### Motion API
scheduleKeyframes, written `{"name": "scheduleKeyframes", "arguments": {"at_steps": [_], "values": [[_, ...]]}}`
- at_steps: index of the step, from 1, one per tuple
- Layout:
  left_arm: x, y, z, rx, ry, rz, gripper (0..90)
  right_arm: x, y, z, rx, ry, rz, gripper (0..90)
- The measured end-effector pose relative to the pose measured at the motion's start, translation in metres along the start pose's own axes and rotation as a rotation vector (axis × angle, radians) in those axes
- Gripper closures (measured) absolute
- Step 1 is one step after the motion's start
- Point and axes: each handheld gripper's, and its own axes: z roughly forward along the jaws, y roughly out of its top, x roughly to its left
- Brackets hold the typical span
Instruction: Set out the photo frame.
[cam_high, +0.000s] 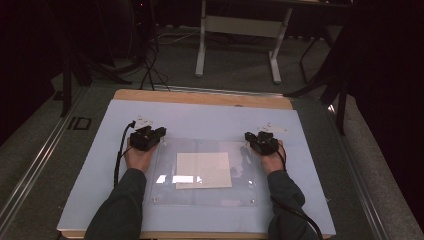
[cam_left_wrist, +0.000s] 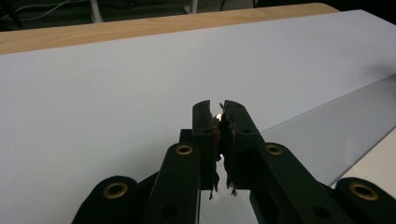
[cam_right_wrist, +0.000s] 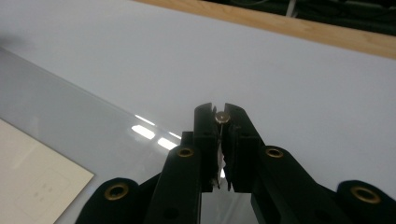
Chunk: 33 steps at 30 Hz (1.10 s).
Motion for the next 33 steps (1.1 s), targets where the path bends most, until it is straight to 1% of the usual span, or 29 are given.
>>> {"name": "scheduleKeyframes", "arguments": {"at_steps": [2, 3, 5, 7, 9, 11, 13, 15, 17, 19, 22, 23, 24, 28, 31, 33], "values": [[0.0, 0.0, 0.0, 0.001, 0.001, 0.0, 84.0, 0.001, 0.001, -0.001, -0.017, -0.002, 0.007, 83.6], [0.0, 0.0, 0.0, 0.001, 0.002, 0.0, 84.0, 0.001, 0.002, -0.001, -0.015, -0.003, 0.01, 84.2], [0.0, 0.0, 0.0, 0.0, 0.004, -0.001, 84.1, 0.0, 0.004, -0.001, 0.0, -0.002, -0.006, 84.7], [0.0, 0.0, 0.0, -0.003, 0.001, -0.006, 83.9, 0.0, 0.004, -0.001, 0.003, -0.002, -0.008, 84.3], [0.0, -0.001, 0.0, -0.005, 0.003, -0.006, 83.8, 0.001, 0.002, -0.001, -0.007, -0.01, 0.007, 81.3], [0.0, -0.001, 0.0, -0.01, -0.003, -0.011, 83.4, 0.0, -0.001, 0.0, -0.008, -0.004, 0.017, 81.5], [0.002, -0.002, 0.0, -0.015, -0.014, -0.019, 82.7, -0.001, -0.002, 0.0, -0.013, 0.009, 0.016, 83.9], [0.003, -0.002, 0.0, -0.02, -0.024, -0.023, 82.3, 0.0, -0.002, 0.0, -0.008, 0.003, -0.001, 84.6], [0.003, -0.002, 0.0, -0.02, -0.024, -0.023, 82.4, 0.0, -0.001, 0.0, -0.006, -0.001, -0.01, 84.7], [0.003, -0.002, -0.001, -0.03, -0.024, -0.022, 82.9, -0.001, -0.001, 0.0, -0.006, 0.005, -0.005, 84.9], [0.003, -0.002, 0.0, -0.031, -0.027, -0.018, 83.7, -0.001, -0.001, 0.0, 0.001, 0.007, -0.002, 85.0], [0.006, -0.002, -0.001, -0.029, -0.044, -0.027, 83.7, -0.001, 0.0, 0.0, 0.005, 0.008, -0.001, 85.0], [0.007, -0.002, -0.001, -0.029, -0.051, -0.034, 83.6, -0.001, 0.001, 0.0, 0.01, 0.012, 0.001, 85.0], [0.009, -0.001, 0.0, -0.021, -0.059, -0.044, 83.5, -0.003, 0.002, 0.001, 0.023, 0.021, 0.003, 85.1], [0.01, 0.001, 0.001, -0.008, -0.065, -0.041, 83.6, -0.003, 0.006, 0.001, 0.057, 0.023, 0.001, 85.3], [0.011, 0.004, 0.001, 0.015, -0.07, -0.035, 83.6, -0.004, 0.008, 0.002, 0.075, 0.027, 0.004, 85.4]]}}
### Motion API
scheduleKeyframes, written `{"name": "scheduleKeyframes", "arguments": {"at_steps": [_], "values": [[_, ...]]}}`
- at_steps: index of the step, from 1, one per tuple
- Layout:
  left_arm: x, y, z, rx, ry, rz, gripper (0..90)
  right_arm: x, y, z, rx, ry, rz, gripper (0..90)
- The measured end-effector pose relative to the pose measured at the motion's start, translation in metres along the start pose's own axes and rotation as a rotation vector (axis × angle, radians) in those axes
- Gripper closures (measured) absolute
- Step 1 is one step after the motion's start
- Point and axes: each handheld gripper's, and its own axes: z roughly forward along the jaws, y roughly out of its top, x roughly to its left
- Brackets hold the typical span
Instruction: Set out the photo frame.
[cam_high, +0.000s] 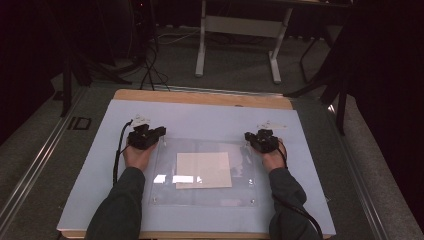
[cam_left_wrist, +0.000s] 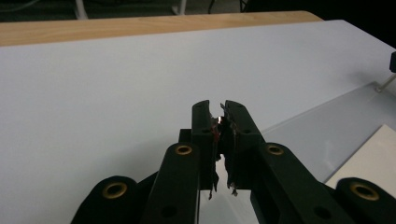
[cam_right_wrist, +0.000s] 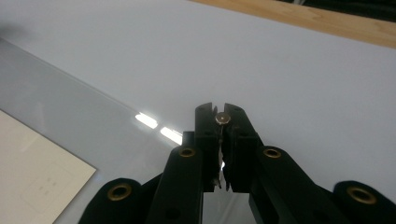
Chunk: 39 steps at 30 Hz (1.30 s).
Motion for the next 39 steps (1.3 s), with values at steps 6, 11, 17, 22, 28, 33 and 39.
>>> {"name": "scheduleKeyframes", "arguments": {"at_steps": [6, 11, 17, 22, 28, 33, 39], "values": [[0.003, 0.008, 0.003, 0.05, -0.009, 0.002, 84.2, -0.004, 0.007, 0.002, 0.048, 0.017, 0.022, 85.3], [0.008, 0.011, 0.007, 0.062, -0.024, -0.011, 84.5, -0.009, 0.012, 0.006, 0.069, 0.043, 0.054, 85.4], [0.014, 0.015, 0.01, 0.079, -0.051, -0.023, 85.0, -0.012, 0.015, 0.01, 0.078, 0.045, 0.075, 85.6], [0.018, 0.017, 0.014, 0.084, -0.066, -0.053, 85.0, -0.014, 0.017, 0.011, 0.09, 0.053, 0.098, 85.6], [0.022, 0.019, 0.02, 0.074, -0.072, -0.097, 85.3, -0.02, 0.019, 0.015, 0.086, 0.073, 0.137, 85.6], [0.025, 0.018, 0.025, 0.054, -0.069, -0.146, 85.5, -0.024, 0.021, 0.019, 0.082, 0.086, 0.184, 85.5], [0.025, 0.019, 0.029, 0.051, -0.052, -0.168, 85.5, -0.026, 0.021, 0.022, 0.077, 0.088, 0.221, 85.4]]}}
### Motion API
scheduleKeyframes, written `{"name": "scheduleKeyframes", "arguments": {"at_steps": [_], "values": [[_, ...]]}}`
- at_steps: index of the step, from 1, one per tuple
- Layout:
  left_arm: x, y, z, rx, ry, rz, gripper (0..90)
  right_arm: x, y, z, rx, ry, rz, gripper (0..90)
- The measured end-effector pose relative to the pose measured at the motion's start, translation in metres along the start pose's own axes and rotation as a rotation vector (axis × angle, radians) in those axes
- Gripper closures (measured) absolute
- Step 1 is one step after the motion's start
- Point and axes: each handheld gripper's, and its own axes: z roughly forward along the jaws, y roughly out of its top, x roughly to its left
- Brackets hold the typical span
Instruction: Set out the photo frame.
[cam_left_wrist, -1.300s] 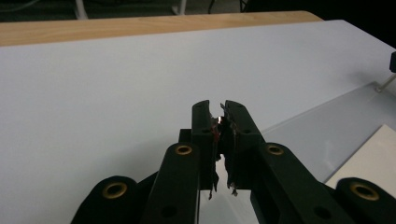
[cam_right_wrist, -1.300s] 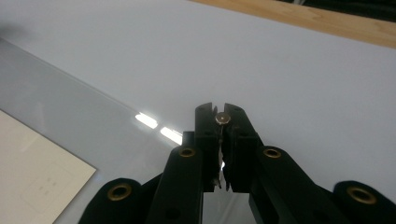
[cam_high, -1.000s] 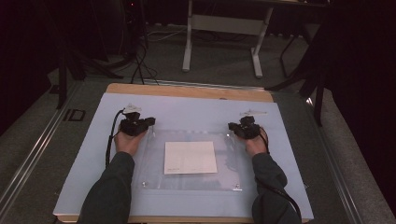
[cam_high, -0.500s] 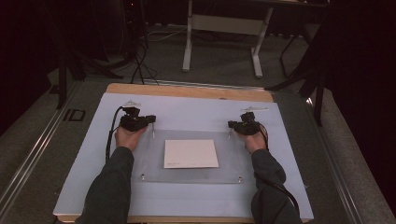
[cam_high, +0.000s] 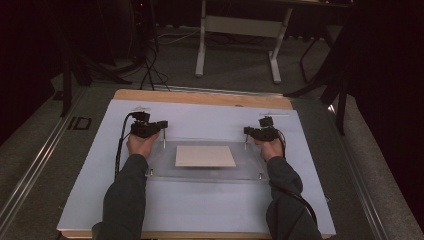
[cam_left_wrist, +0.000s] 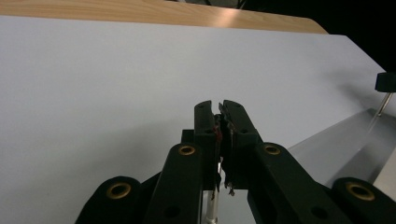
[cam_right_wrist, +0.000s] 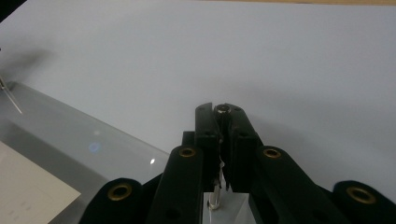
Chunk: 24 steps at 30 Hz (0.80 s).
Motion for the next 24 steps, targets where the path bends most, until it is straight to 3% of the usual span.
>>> {"name": "scheduleKeyframes", "arguments": {"at_steps": [6, 14, 24], "values": [[-0.004, 0.0, 0.002, -0.005, 0.039, 0.006, 85.4, 0.0, 0.0, 0.001, -0.004, -0.009, 0.012, 85.2], [-0.005, -0.001, 0.003, -0.012, 0.052, -0.016, 85.5, 0.002, 0.0, 0.001, -0.01, -0.027, 0.004, 84.1], [-0.005, -0.001, 0.004, -0.015, 0.053, -0.029, 85.5, 0.003, -0.007, -0.011, -0.043, -0.022, -0.051, 72.6]]}}
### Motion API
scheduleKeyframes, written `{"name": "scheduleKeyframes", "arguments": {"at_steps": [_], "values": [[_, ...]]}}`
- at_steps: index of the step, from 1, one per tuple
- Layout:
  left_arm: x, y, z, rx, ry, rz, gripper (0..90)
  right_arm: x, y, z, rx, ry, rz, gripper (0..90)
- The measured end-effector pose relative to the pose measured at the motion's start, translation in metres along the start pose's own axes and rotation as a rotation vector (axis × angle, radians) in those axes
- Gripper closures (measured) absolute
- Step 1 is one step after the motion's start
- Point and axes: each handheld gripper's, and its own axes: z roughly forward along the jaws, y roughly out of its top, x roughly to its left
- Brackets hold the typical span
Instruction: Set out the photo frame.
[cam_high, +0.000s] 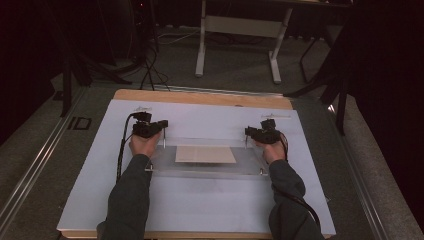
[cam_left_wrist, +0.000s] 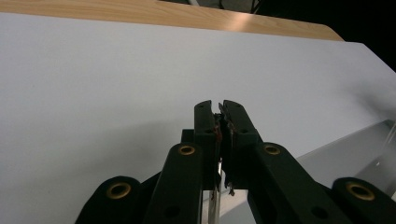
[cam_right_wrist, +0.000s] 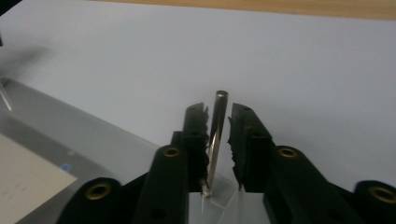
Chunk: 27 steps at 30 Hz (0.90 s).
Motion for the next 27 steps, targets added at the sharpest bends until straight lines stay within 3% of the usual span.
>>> {"name": "scheduleKeyframes", "arguments": {"at_steps": [7, 15, 27], "values": [[0.0, 0.0, 0.0, 0.0, -0.002, -0.003, 85.5, 0.005, -0.001, -0.012, -0.016, 0.001, -0.071, 66.4], [0.0, 0.0, 0.0, 0.0, -0.001, -0.006, 85.4, 0.011, -0.005, -0.028, -0.061, 0.012, -0.107, 62.4], [0.001, 0.0, 0.001, -0.001, -0.001, -0.008, 85.4, 0.009, -0.02, -0.047, -0.079, 0.012, -0.132, 60.8]]}}
